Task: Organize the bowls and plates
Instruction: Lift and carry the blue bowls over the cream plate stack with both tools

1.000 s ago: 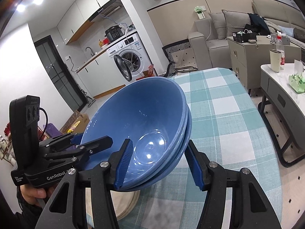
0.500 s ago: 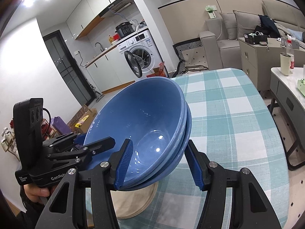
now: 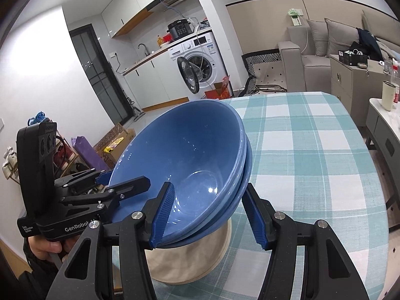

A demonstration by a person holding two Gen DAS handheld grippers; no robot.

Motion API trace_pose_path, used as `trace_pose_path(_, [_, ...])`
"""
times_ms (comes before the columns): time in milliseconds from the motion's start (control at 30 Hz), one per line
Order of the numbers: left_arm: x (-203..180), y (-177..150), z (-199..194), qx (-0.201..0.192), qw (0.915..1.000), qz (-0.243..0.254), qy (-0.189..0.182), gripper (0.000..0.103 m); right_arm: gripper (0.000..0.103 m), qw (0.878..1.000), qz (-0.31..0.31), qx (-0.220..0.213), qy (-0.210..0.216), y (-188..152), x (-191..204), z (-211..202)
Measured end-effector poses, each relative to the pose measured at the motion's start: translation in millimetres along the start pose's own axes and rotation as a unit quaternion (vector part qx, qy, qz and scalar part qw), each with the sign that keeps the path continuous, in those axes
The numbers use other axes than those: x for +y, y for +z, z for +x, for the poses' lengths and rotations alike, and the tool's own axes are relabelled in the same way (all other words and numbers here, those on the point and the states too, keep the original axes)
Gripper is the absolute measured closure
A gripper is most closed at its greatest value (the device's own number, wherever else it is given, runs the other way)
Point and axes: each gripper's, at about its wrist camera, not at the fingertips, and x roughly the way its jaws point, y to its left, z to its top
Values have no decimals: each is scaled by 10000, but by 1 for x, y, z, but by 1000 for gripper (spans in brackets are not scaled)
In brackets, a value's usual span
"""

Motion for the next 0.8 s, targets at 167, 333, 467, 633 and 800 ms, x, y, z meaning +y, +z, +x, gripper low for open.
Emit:
trace_pose_path(167, [12,-11,-4,-6,10000,-80,48,57,45,9999,-65,47,88,-3,10,7])
trace_pose_path(333, [22,-20,-9,-29,9998,-140,127,57,45,9996,-156,154,154,-8,22,17])
trace_pose_path(467, [30,-27,-10,-25,9997,-219,118,57,45,9994,-222,192,175,-11,29,22])
trace_pose_path(633, [39,-35,-8,9,9995,-294,103,57,45,9990,-334,256,148,-14,37,30])
trace_pose_path(800, [45,-40,-8,32,9993,-349,121,57,45,9986,-333,356,182,-17,39,39])
